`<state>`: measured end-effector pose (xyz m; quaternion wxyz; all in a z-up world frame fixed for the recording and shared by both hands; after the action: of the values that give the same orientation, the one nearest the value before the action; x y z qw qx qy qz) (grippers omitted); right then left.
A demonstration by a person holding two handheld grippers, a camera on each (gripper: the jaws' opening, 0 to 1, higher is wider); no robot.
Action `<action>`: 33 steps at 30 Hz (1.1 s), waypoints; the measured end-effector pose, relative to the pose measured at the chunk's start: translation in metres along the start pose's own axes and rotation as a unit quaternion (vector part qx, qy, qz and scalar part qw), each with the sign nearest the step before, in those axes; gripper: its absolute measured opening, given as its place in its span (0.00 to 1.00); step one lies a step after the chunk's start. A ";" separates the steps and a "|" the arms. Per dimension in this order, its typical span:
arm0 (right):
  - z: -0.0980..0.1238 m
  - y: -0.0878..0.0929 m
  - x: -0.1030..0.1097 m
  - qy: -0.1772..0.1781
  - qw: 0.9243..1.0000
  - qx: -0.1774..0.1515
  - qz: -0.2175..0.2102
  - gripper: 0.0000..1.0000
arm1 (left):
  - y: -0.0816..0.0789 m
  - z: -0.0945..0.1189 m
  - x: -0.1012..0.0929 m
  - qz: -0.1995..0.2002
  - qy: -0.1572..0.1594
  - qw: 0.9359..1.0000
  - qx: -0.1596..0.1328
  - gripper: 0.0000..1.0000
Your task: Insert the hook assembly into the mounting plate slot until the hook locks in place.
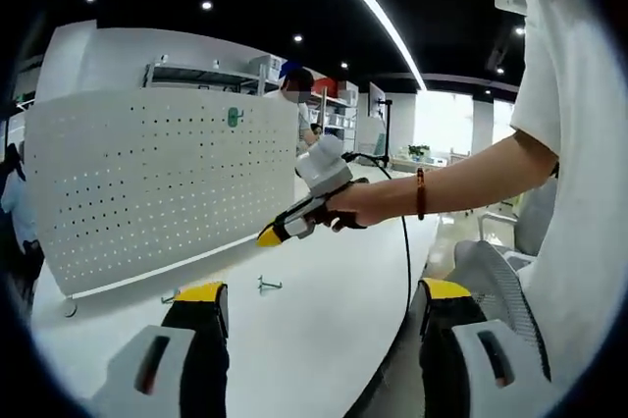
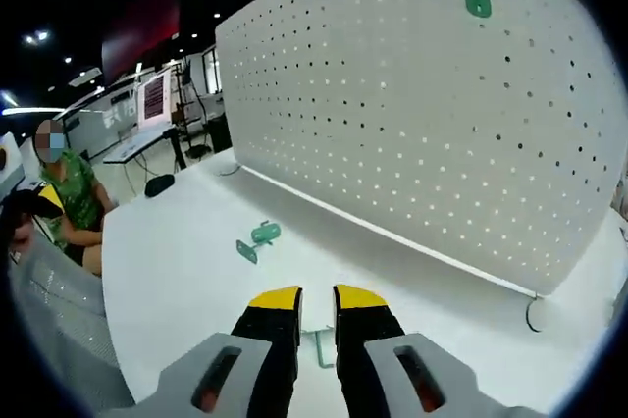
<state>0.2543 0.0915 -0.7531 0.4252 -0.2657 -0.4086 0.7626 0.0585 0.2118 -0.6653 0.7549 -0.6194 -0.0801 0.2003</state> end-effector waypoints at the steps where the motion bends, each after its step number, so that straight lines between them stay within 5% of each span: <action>1: -0.001 0.003 0.001 -0.002 1.000 0.003 -0.002 0.12 | 0.001 0.000 0.000 0.001 -0.001 1.000 0.001 0.81; 33: -0.020 0.068 0.006 -0.012 0.997 0.056 -0.053 0.11 | 0.013 -0.006 -0.002 0.024 -0.008 0.999 0.025 0.81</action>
<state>0.2368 0.0844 -0.8213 0.4747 -0.2100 -0.3840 0.7636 0.0566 0.2072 -0.6789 0.7641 -0.6008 -0.0661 0.2256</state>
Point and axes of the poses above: the point that each gripper's makers call its tool centre point, and the gripper's own axes: z roughly backward along the fingers, x roughly to its left, y roughly out of its underside, the point moved 1 cm from there along z, roughly backward along the fingers, and after that the axes turned 11 degrees about y, right-handed, at the moved point
